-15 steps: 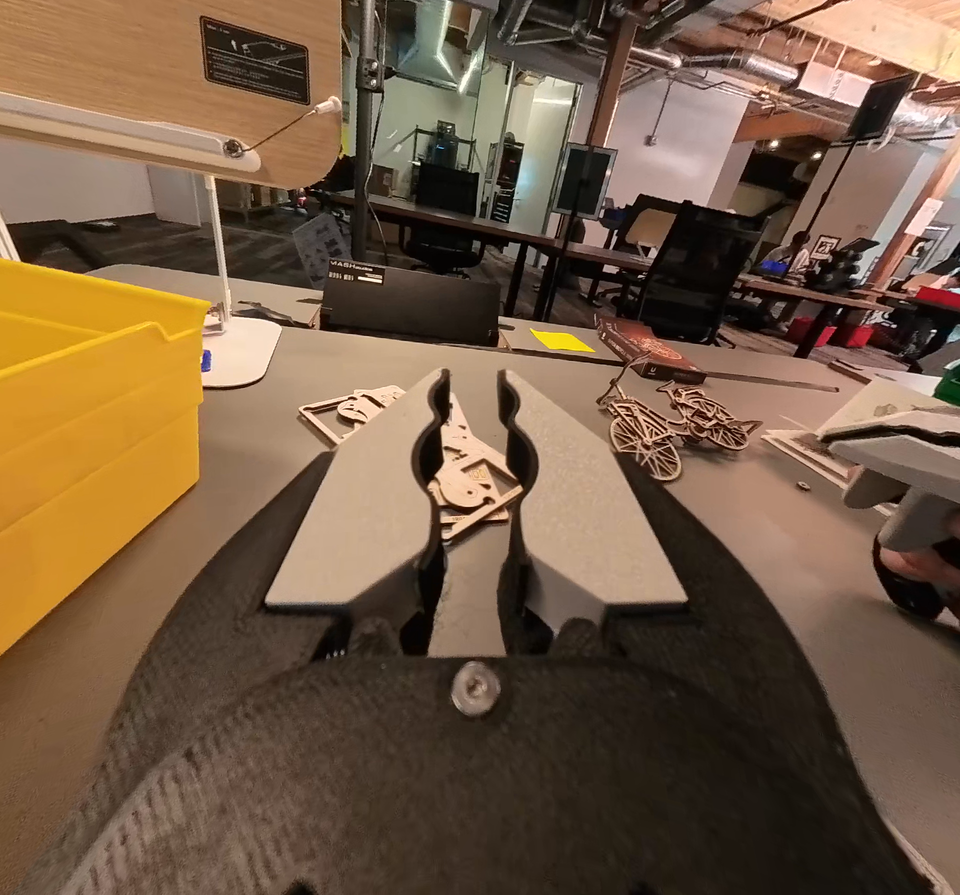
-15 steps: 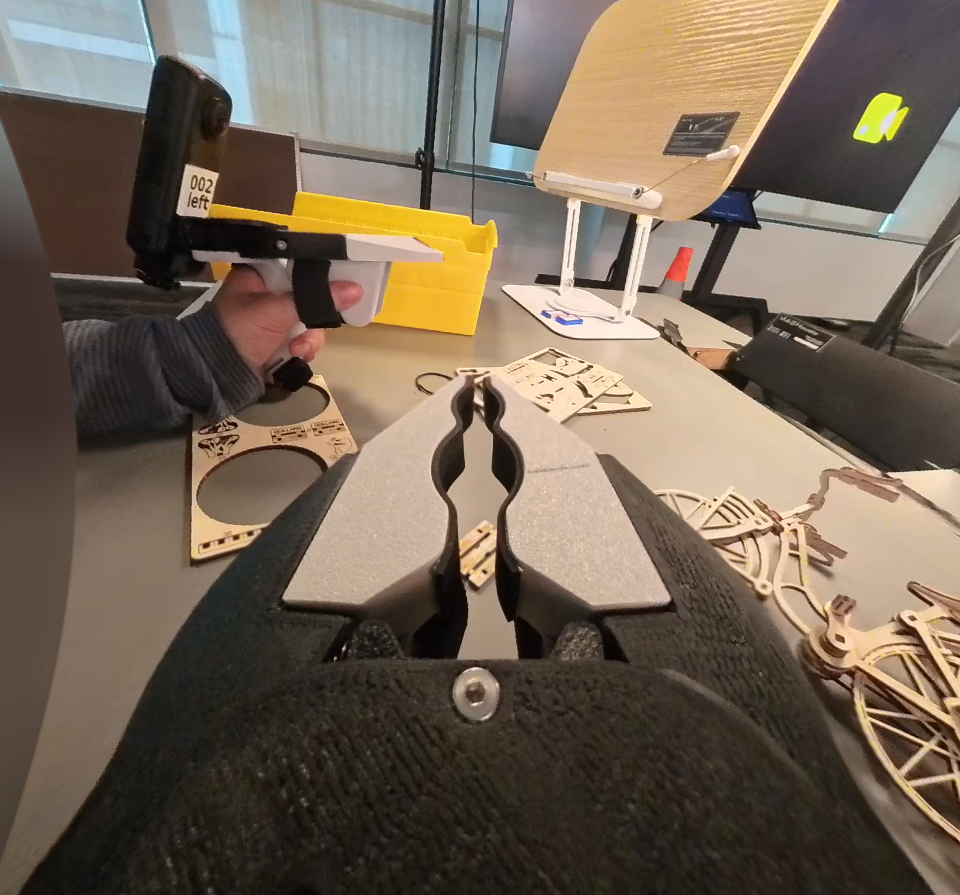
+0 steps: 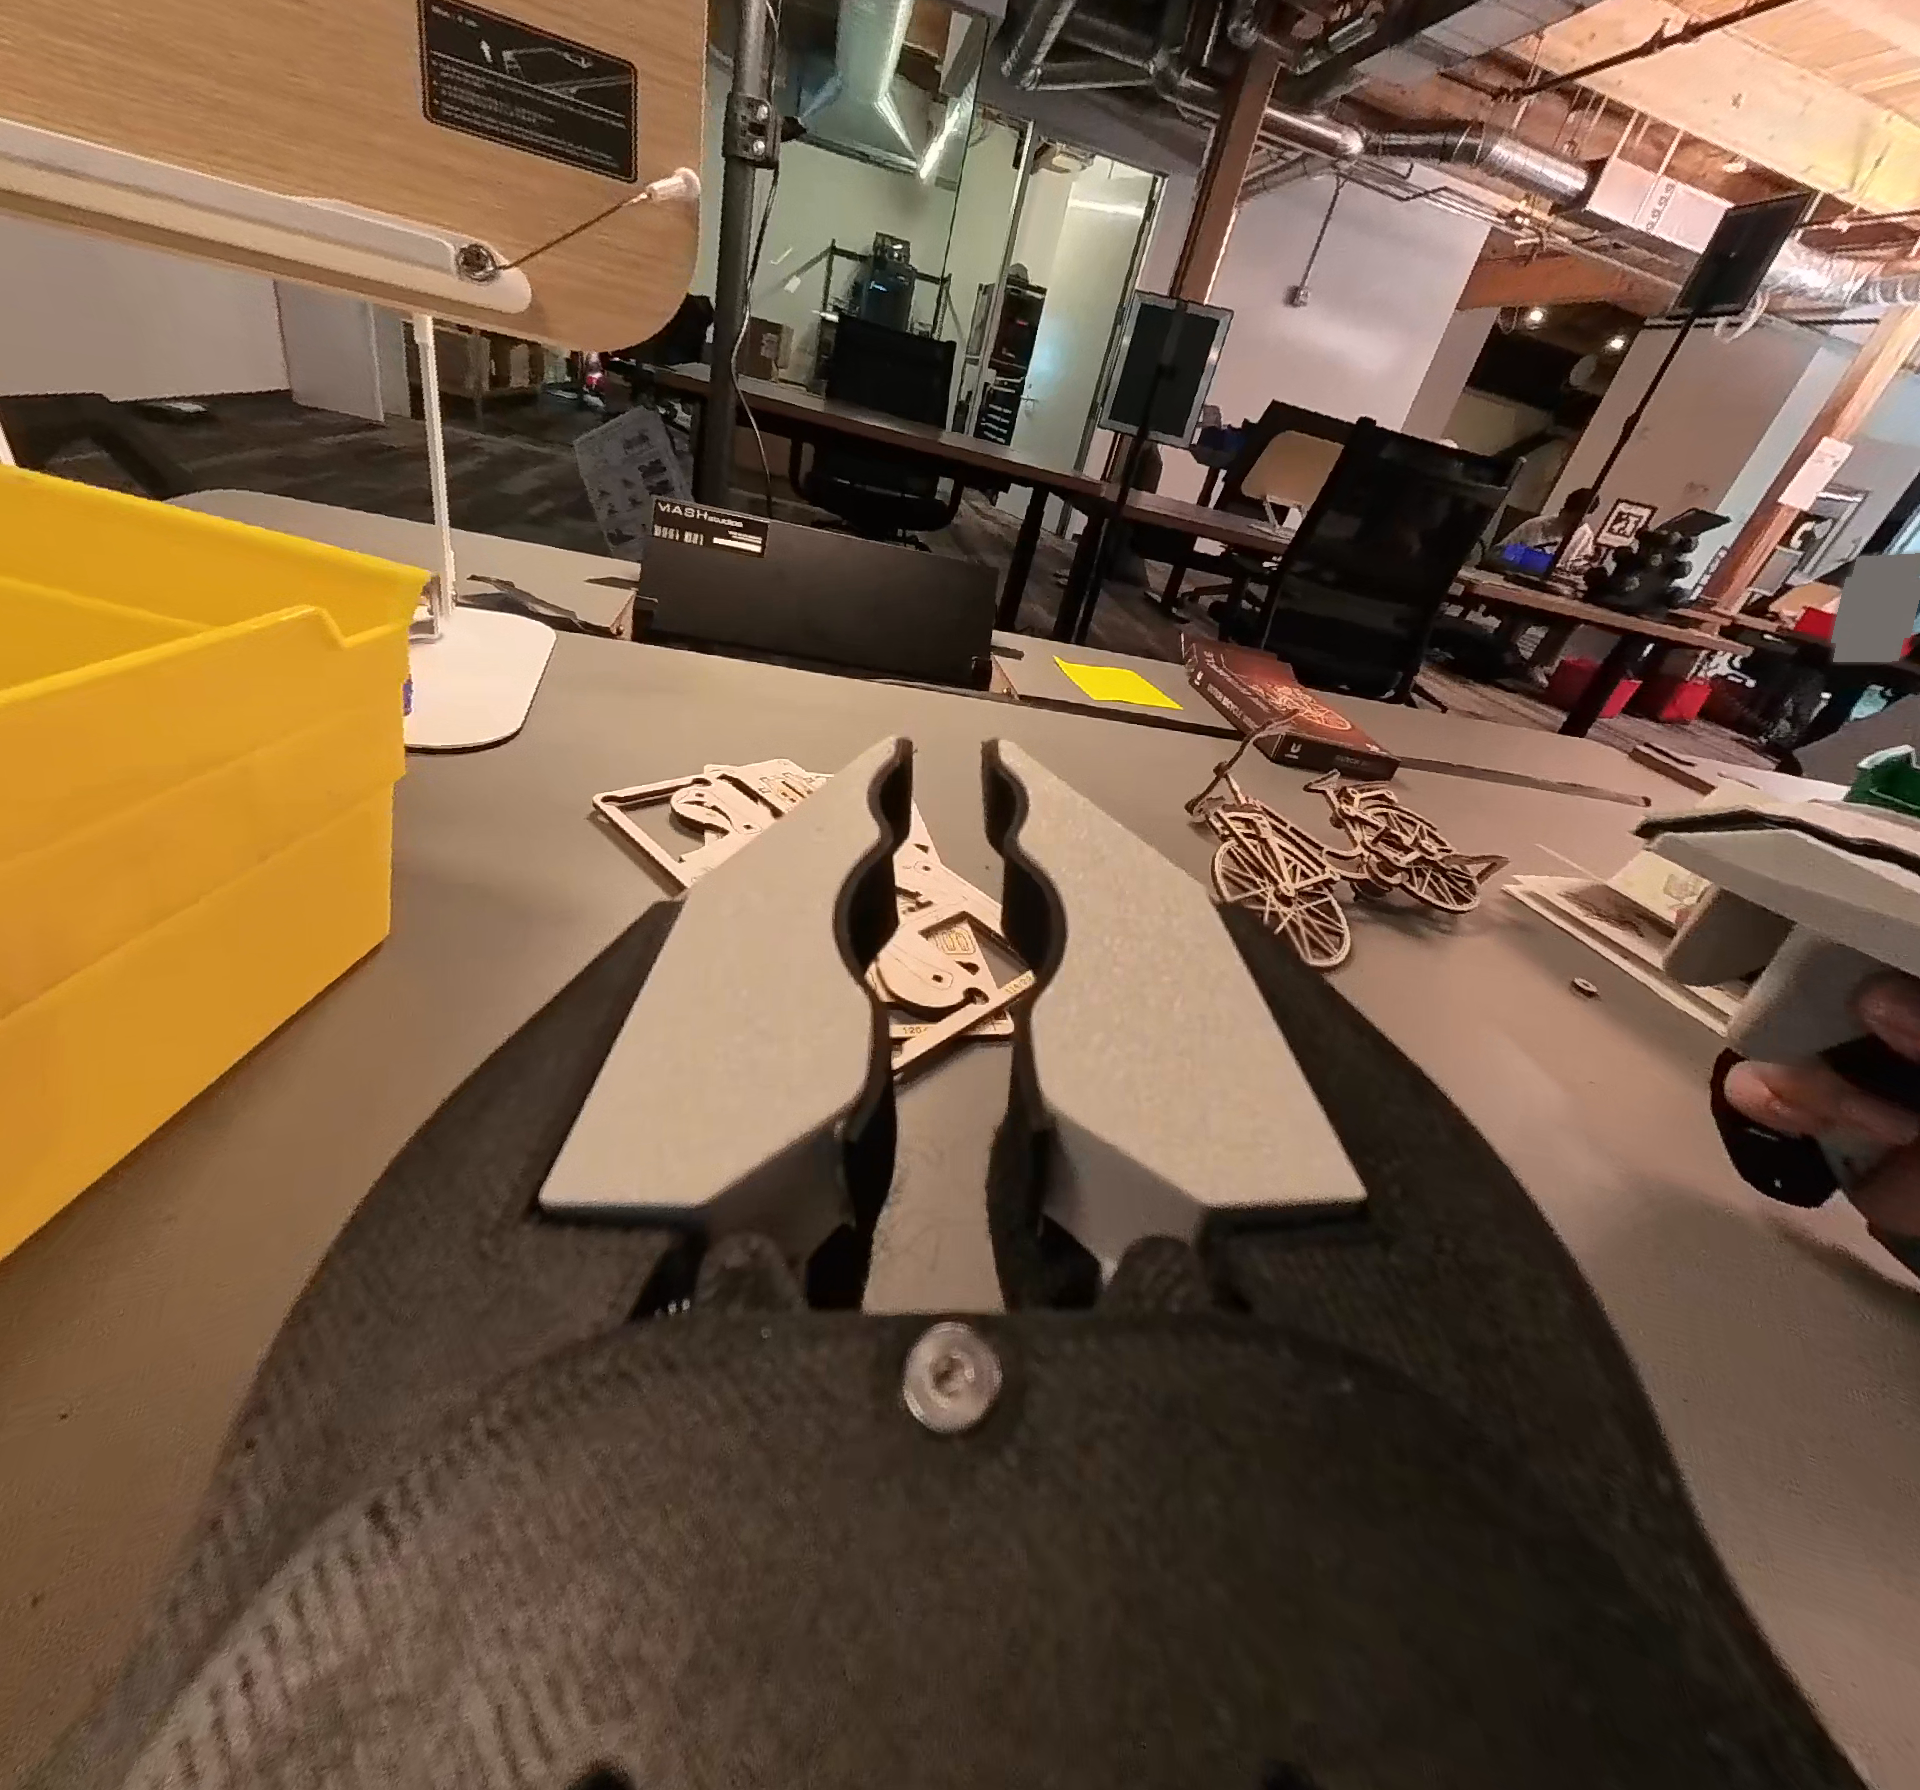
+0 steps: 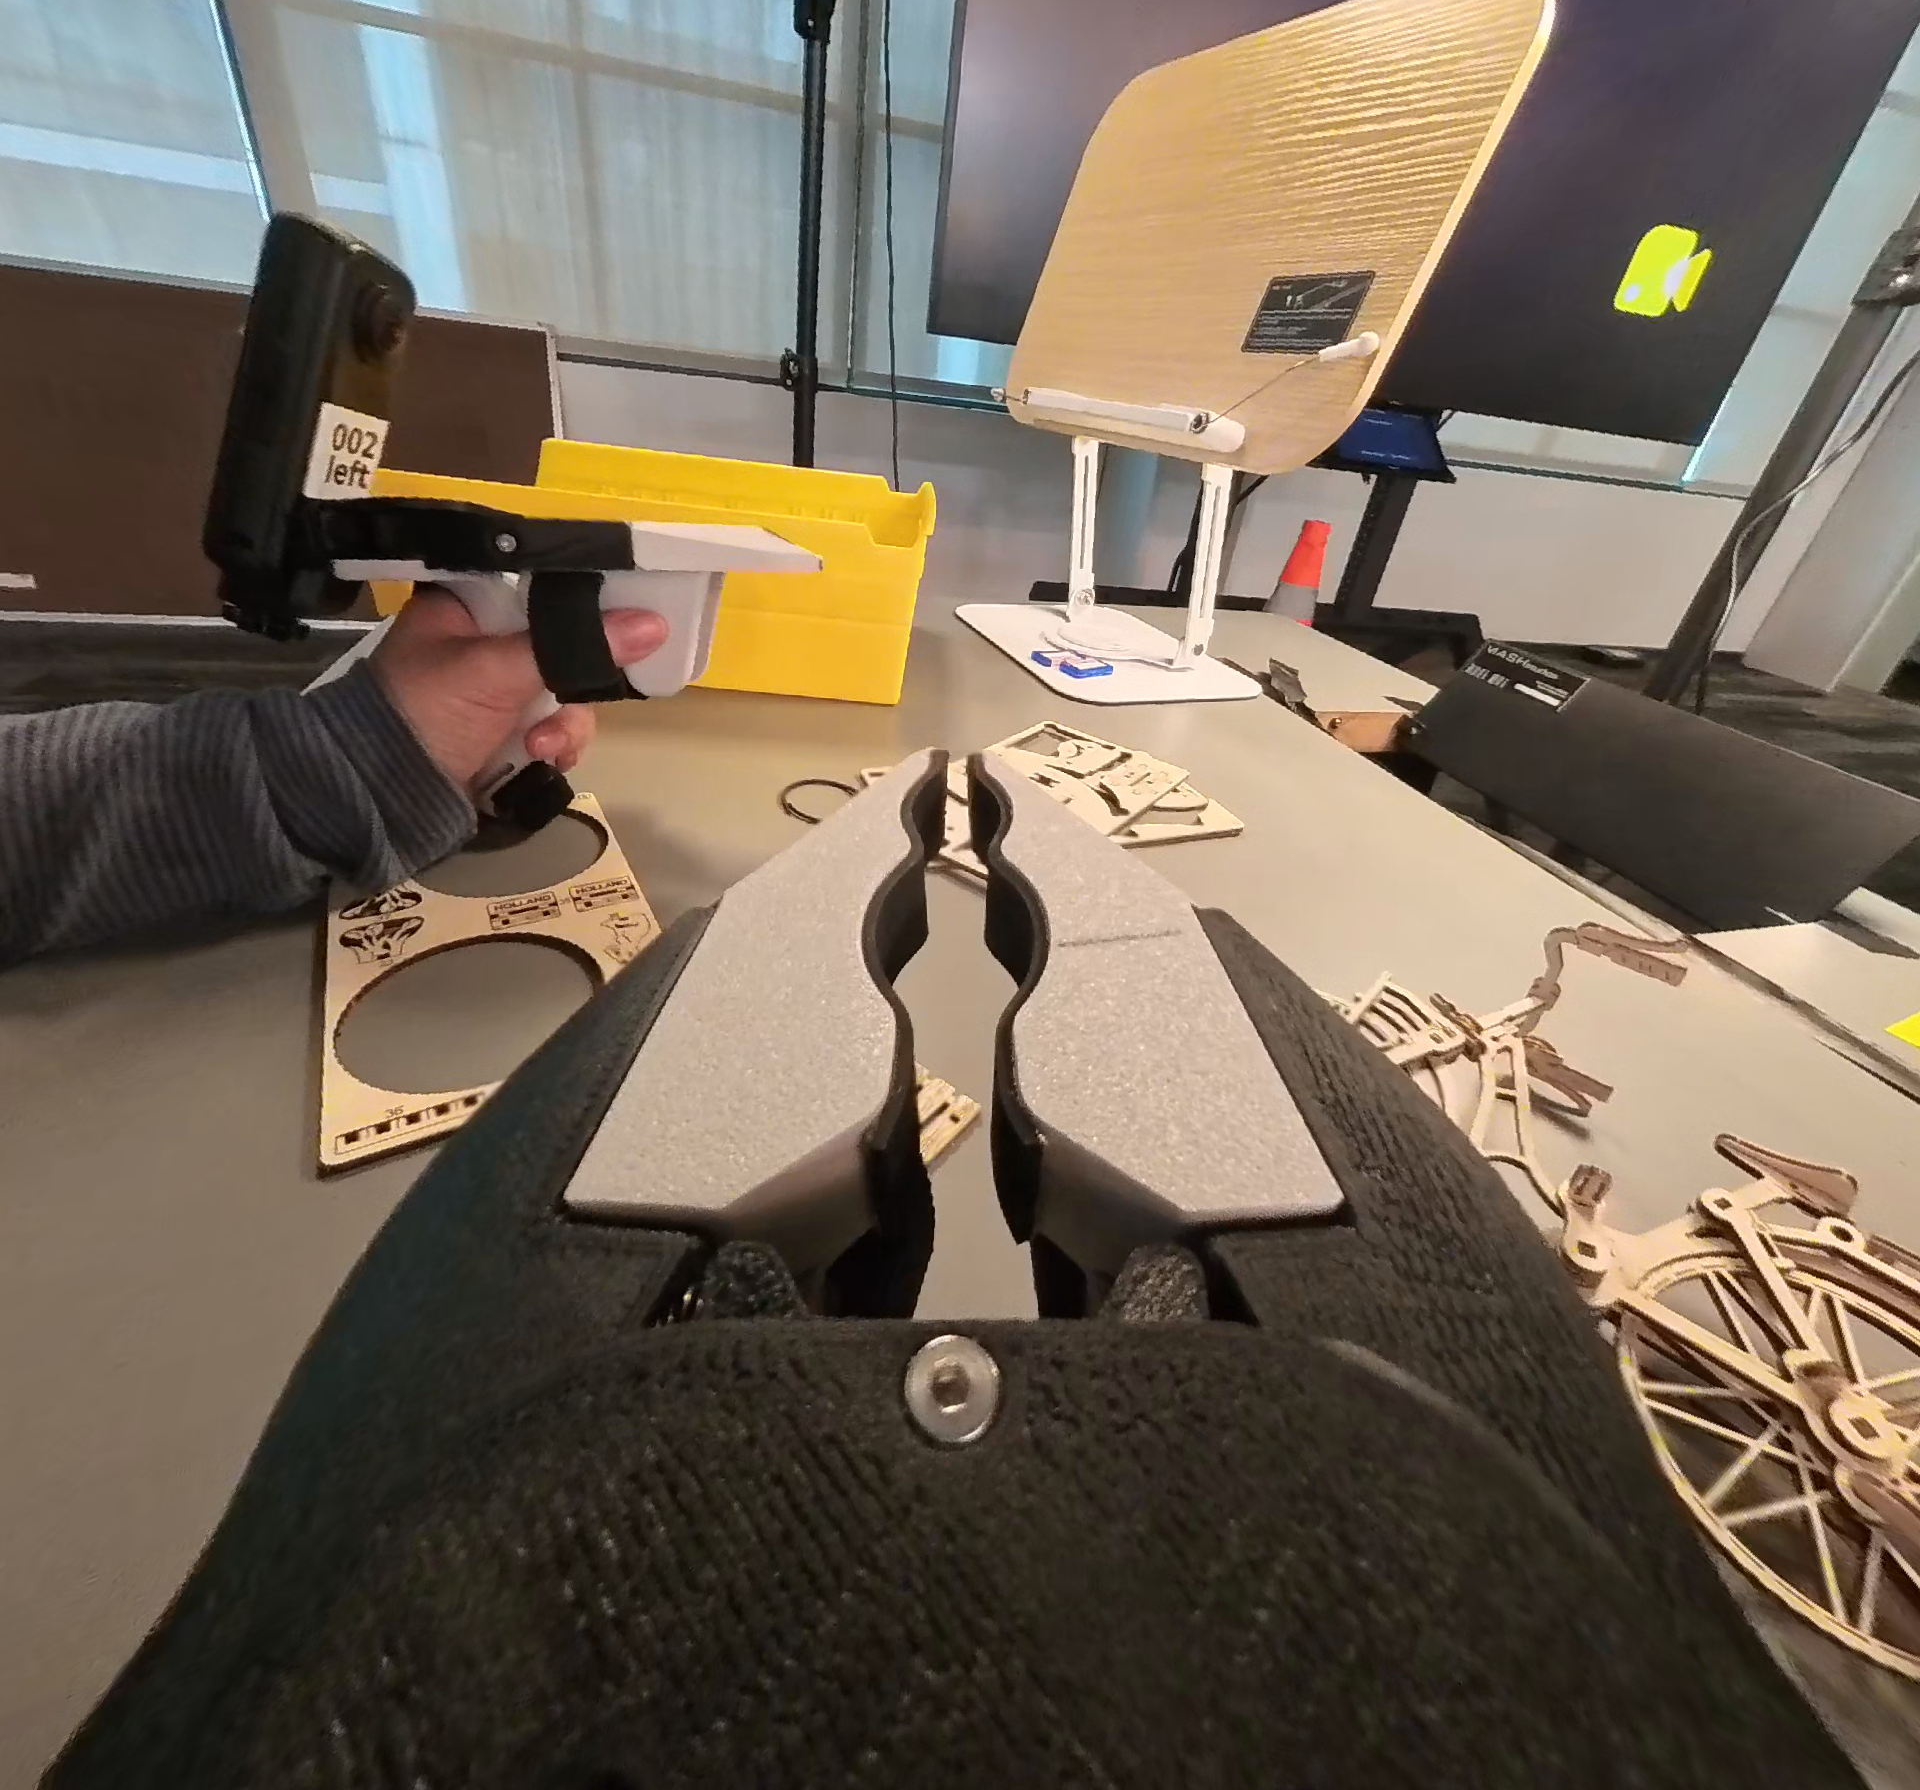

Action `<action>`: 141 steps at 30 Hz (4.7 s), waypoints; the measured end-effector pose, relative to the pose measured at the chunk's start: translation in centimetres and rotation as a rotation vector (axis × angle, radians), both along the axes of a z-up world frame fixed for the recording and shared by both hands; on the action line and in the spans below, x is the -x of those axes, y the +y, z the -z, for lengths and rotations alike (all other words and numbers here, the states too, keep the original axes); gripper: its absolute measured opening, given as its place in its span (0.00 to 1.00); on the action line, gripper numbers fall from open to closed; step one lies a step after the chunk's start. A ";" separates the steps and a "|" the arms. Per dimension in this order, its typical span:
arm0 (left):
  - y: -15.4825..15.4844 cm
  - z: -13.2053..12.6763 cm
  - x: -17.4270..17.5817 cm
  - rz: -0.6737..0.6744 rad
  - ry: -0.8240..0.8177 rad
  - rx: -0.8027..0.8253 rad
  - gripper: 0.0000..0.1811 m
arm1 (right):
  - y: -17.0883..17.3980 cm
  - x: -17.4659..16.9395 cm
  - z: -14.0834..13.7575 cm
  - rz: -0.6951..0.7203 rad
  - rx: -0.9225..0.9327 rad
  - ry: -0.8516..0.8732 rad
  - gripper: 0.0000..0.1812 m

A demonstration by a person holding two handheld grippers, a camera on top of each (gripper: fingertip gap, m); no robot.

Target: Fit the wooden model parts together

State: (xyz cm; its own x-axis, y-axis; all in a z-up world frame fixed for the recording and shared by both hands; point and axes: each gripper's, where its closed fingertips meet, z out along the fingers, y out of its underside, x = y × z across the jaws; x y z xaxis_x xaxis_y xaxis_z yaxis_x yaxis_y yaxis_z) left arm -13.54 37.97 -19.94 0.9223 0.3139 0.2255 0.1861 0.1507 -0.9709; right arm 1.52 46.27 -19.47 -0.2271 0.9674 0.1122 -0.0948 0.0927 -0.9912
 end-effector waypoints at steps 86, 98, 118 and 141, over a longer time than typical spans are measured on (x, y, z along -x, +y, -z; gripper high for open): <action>-8.2 -1.8 -1.5 0.139 -0.187 -0.254 0.16 | -1.6 3.1 -1.1 0.151 -0.181 0.137 0.00; -6.9 -0.7 -1.8 0.179 -0.200 -0.200 0.15 | -1.5 3.2 -0.9 0.129 -0.136 0.117 0.00; -7.1 -1.0 -1.9 0.194 -0.205 -0.228 0.11 | -1.8 3.6 -0.4 0.111 -0.141 0.088 0.00; -7.1 -1.0 -1.9 0.199 -0.218 -0.235 0.12 | -2.9 3.9 0.1 0.082 -0.206 0.072 0.00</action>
State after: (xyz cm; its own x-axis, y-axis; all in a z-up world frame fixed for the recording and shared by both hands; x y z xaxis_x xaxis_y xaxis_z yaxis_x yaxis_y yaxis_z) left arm -11.68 30.89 -18.95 0.8823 0.0496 0.4681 0.4329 0.3049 -0.8483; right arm -2.34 43.36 -19.56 -0.1325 0.9372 0.3227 -0.1482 0.3032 -0.9413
